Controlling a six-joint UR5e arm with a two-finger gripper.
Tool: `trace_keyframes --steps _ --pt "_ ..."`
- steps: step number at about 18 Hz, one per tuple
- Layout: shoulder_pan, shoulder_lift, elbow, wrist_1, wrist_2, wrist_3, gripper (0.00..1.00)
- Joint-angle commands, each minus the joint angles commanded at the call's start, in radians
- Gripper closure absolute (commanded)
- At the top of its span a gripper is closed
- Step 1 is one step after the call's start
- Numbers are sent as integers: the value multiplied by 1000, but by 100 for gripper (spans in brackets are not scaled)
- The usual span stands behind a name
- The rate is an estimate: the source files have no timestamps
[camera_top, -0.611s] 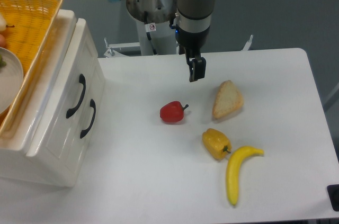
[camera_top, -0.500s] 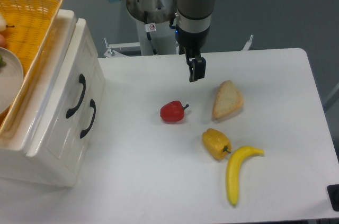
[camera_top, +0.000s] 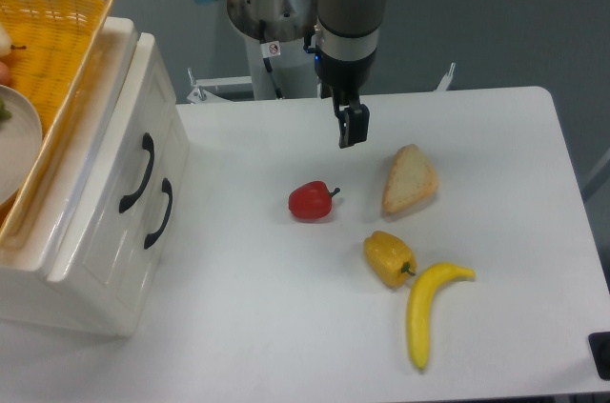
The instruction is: Slide the top white drawer open
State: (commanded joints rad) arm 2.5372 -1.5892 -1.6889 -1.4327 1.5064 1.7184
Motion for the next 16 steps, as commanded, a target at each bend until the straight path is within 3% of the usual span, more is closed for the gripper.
trace_keyframes --steps 5,16 --pt "-18 3 -11 -5 -6 -123 0" --pt "-84 -15 0 6 -32 -564 0"
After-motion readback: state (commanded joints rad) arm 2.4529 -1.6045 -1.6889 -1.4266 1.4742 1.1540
